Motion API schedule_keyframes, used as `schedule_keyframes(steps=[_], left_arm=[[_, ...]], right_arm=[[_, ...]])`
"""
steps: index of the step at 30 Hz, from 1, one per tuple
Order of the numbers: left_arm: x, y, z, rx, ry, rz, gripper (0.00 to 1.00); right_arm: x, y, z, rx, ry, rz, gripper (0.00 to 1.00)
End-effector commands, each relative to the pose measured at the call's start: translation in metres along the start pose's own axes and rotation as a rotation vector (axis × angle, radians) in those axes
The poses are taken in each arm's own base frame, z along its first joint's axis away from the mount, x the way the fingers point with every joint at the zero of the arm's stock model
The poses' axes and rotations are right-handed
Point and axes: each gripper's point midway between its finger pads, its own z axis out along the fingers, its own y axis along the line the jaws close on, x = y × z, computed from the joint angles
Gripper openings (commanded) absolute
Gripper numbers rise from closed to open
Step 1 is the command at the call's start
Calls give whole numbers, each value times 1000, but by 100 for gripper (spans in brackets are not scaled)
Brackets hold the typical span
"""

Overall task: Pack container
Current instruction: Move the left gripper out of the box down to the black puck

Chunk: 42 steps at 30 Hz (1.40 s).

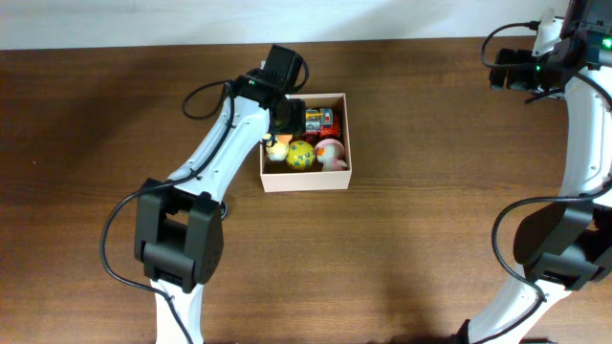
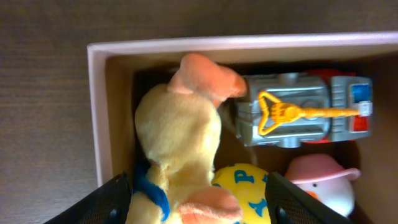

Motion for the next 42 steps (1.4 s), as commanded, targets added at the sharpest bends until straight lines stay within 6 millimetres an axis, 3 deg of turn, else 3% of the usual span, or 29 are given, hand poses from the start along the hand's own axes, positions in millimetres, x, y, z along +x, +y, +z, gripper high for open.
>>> schedule_keyframes(steps=[1,3,6,9,12,17,28,35,42], left_arm=[[-31,-3,-46,22,-78,0,72],[-37,2,-72,1,-86,-2,72],[-29,18,-118,-62,-52,3,82],[-1,37,-149,-130,48,-10,87],[31,50,-157,-188,168,-37,87],[54,53,-144,-206,267,-28,87],[96,110,-89,-305,458,-61,93],[105,112,-54,-210,481,-13,94],[138,126,-27,-196,557,-22,96]], right_arm=[[-7,0,-14,8,-35,5,99],[-7,0,-14,8,-34,5,99],[-7,0,-14,8,-34,5,99],[-7,0,-14,8,-34,5,99],[-7,0,-14,8,-34,5,99],[-7,0,-14,8,-34,5,99],[-7,0,-14,8,-34,5,99],[-7,0,-14,8,-34,5,99],[-7,0,-14,8,-34,5,99]])
